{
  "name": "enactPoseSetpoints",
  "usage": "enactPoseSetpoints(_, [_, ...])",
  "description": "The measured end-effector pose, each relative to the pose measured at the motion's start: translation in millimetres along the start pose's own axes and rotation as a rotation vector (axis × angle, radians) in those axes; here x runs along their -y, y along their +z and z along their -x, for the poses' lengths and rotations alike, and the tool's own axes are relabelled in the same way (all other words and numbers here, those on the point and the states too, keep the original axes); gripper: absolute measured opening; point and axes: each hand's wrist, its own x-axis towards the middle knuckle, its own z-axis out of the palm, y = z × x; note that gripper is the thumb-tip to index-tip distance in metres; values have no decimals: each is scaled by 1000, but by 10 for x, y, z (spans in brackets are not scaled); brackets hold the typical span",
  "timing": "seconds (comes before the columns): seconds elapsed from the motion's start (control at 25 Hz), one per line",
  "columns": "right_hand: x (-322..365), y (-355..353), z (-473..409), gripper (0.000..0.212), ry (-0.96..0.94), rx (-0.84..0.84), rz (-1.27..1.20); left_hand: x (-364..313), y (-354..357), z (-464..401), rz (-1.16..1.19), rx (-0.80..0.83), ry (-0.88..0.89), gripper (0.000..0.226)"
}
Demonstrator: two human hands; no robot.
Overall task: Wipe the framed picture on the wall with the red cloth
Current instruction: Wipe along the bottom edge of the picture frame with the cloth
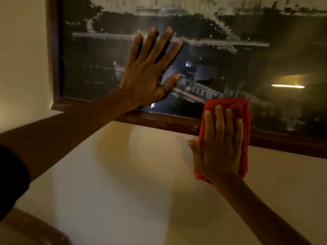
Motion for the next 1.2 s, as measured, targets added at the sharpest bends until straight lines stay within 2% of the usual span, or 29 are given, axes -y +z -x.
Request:
enactPoseSetpoints(0.32, [765,13,-215,83,-49,65,17,794,-65,252,37,8,47,74])
enactPoseSetpoints(0.64, [1916,156,-508,99,-140,90,-6,1680,-97,574,11,-32,-4,71])
enactPoseSetpoints(0.8, [2318,212,-585,99,-88,106,-10,2119,-90,693,-35,-63,-11,69])
enactPoseSetpoints(0.92, [2595,248,-642,98,-66,118,-29,2173,-68,736,-14,-75,-67,70])
enactPoseSetpoints(1.2, [3523,294,-880,97,-158,127,-134,2201,-25,719,64,-86,-45,71])
